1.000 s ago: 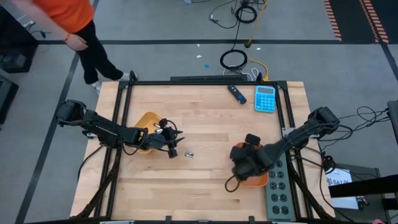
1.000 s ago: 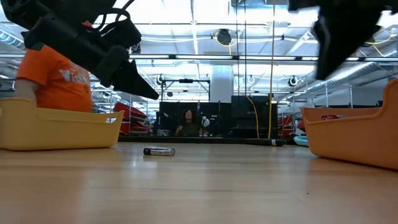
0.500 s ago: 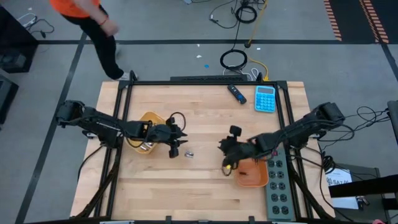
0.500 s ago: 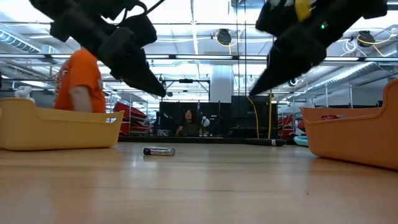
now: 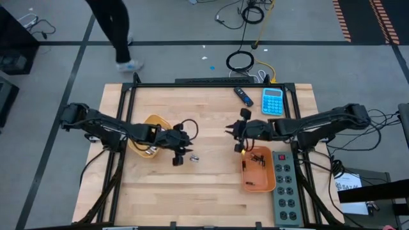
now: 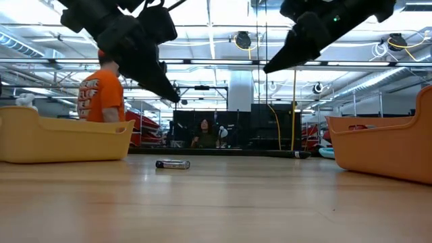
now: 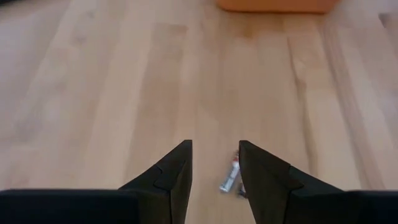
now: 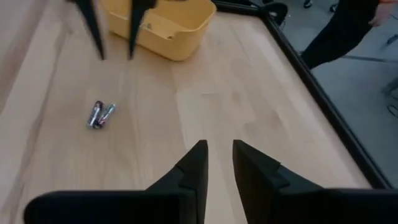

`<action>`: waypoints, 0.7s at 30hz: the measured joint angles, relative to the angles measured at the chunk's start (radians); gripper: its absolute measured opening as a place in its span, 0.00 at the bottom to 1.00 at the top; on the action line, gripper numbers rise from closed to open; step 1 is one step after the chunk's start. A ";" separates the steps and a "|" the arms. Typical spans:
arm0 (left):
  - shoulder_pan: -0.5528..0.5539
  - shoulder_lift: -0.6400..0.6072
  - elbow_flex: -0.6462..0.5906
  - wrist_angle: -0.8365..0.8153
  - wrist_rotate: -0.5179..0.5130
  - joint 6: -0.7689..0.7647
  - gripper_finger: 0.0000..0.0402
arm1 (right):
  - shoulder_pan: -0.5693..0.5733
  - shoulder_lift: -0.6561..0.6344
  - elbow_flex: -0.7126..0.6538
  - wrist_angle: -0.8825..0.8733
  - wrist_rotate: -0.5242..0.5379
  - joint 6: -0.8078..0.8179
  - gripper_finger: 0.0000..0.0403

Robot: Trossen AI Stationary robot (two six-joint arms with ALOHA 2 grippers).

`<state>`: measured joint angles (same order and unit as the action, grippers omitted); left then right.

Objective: Sort batteries
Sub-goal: Put the white battery into the yellow bin

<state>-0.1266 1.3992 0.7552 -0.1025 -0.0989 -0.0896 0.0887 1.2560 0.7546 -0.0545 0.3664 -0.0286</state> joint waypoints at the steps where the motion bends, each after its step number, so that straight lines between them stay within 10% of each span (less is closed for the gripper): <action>1: -0.008 0.012 0.006 -0.002 0.006 -0.010 0.34 | -0.005 -0.021 -0.005 -0.016 -0.001 0.000 0.17; 21: -0.135 0.271 0.145 -0.124 -0.004 -0.006 0.34 | -0.009 -0.272 -0.026 -0.182 0.008 0.063 0.15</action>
<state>-0.2614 1.6701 0.9001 -0.2268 -0.1030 -0.0959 0.0800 0.9836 0.7288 -0.2364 0.3742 0.0345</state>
